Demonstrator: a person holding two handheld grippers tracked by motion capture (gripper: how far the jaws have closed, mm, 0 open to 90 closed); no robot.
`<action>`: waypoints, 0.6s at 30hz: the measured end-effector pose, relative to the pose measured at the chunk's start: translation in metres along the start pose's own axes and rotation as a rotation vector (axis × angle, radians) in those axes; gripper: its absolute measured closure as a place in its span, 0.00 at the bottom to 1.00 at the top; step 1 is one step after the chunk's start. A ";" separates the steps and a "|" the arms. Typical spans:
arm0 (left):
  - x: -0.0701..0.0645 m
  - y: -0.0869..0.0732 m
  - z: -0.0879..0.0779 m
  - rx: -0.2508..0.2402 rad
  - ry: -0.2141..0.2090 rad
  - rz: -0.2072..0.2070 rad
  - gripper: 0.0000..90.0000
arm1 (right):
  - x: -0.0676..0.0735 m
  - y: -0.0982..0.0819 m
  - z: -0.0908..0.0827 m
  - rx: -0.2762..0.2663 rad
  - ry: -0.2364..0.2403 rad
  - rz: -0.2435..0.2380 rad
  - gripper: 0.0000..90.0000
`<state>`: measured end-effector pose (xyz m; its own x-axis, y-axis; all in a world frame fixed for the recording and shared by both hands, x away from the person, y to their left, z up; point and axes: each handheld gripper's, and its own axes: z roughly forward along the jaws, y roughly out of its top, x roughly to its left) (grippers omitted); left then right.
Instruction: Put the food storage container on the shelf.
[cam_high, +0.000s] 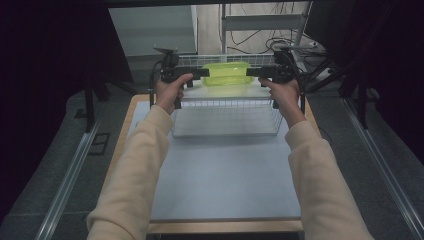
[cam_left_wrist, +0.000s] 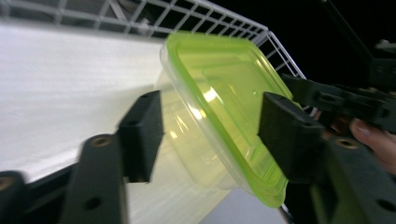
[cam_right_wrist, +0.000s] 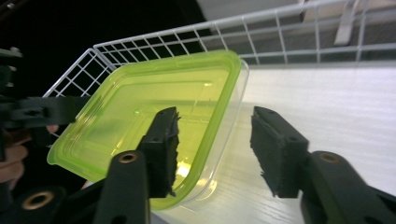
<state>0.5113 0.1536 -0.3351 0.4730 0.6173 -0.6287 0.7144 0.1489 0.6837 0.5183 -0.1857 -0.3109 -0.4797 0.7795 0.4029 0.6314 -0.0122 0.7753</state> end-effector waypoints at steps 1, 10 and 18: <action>-0.002 0.000 -0.003 -0.014 0.003 0.004 0.38 | 0.002 0.000 -0.003 -0.012 0.008 -0.011 0.52; -0.031 -0.036 -0.050 -0.050 -0.002 0.130 0.31 | 0.016 -0.023 -0.046 -0.034 0.096 -0.128 0.46; -0.055 -0.104 -0.083 -0.028 -0.004 0.249 0.31 | 0.016 -0.078 -0.084 -0.022 0.158 -0.208 0.39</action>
<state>0.3685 0.1681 -0.3405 0.6347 0.6347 -0.4408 0.5611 0.0137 0.8277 0.4107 -0.2248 -0.3243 -0.6883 0.6592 0.3029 0.4963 0.1233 0.8594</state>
